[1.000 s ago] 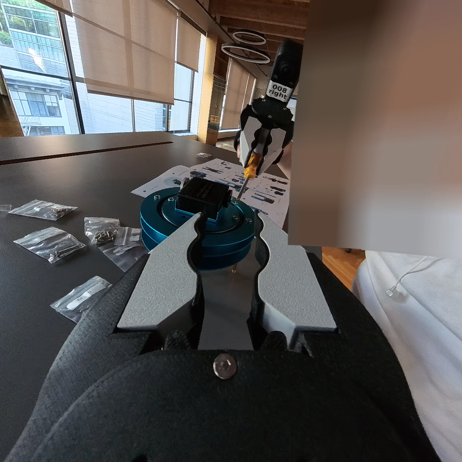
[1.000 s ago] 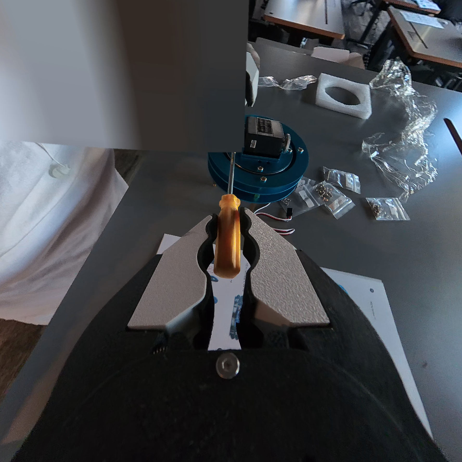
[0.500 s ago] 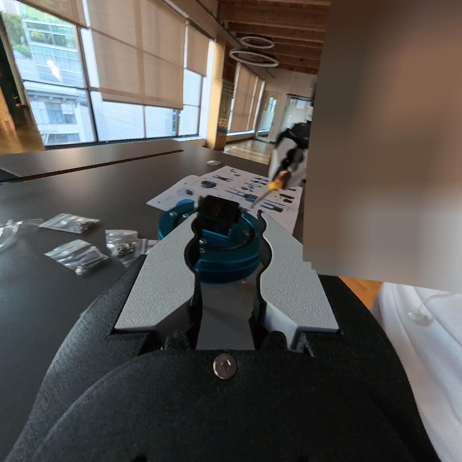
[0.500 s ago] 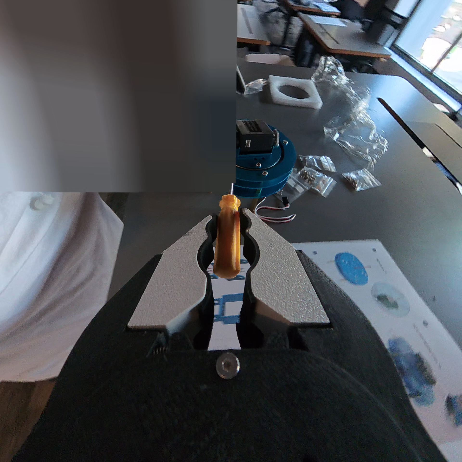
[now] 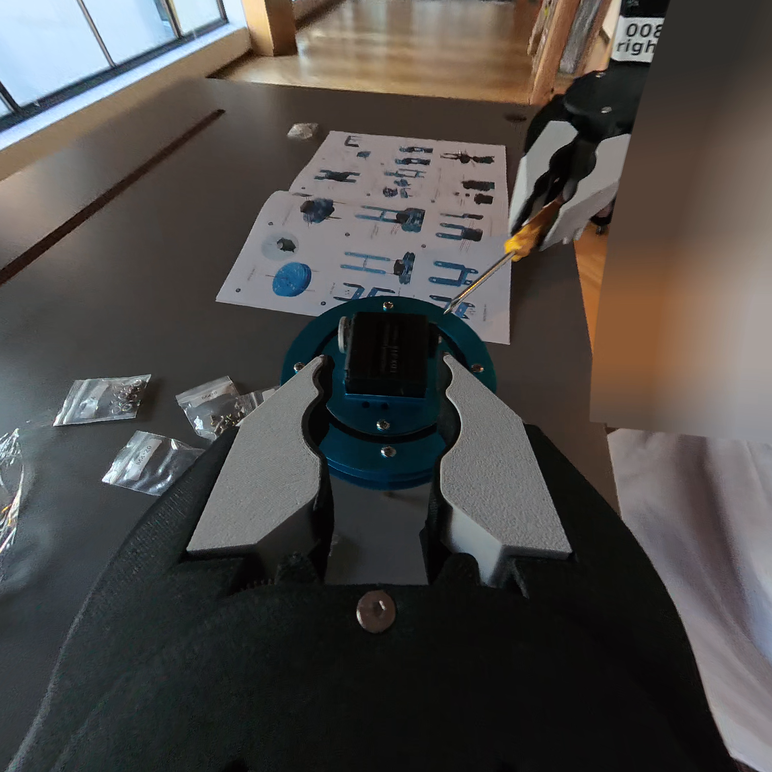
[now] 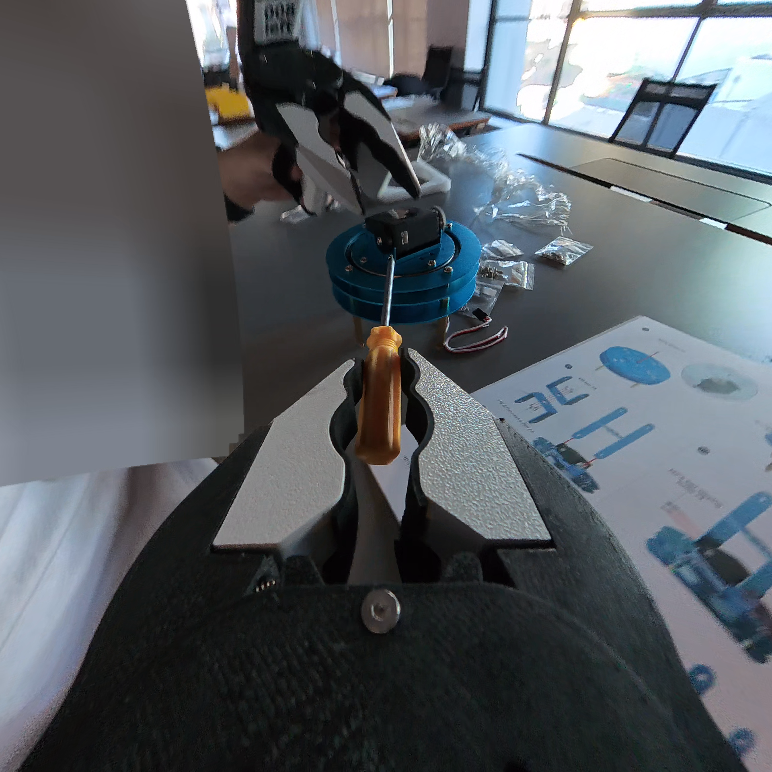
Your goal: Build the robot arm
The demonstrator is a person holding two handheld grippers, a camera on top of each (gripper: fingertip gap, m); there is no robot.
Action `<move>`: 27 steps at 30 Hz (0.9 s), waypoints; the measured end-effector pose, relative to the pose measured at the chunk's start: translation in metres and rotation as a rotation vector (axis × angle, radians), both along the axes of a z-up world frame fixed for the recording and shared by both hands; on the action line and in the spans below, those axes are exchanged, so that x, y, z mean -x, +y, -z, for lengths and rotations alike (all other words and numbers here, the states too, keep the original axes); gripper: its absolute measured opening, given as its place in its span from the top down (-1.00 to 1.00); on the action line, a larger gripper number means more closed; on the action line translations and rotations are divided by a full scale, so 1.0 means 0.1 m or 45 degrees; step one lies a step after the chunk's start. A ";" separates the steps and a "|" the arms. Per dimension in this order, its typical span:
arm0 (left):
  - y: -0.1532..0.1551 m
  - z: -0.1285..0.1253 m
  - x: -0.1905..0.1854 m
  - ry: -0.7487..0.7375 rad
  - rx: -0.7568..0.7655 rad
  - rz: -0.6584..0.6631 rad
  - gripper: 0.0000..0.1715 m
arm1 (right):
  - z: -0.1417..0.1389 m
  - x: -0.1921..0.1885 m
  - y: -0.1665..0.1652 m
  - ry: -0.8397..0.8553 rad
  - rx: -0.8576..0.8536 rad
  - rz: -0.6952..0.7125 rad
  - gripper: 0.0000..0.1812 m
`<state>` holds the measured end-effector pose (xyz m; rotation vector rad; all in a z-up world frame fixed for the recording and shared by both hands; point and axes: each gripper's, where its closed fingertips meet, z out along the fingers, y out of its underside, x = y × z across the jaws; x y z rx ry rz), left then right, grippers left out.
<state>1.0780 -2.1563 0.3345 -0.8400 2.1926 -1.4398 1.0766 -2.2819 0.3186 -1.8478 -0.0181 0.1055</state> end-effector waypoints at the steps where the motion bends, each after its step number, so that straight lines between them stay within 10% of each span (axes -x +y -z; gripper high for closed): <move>1: 0.00 0.01 -0.02 0.004 -0.004 0.013 0.43 | 0.00 0.02 0.00 0.026 -0.019 0.015 0.82; 22: -0.11 0.22 -0.08 0.064 -0.093 0.065 0.42 | 0.10 0.20 -0.04 0.228 -0.142 0.255 0.82; 27: 0.01 0.21 -0.14 0.025 -0.139 -0.010 0.08 | 0.09 0.22 -0.05 0.216 -0.144 0.261 0.81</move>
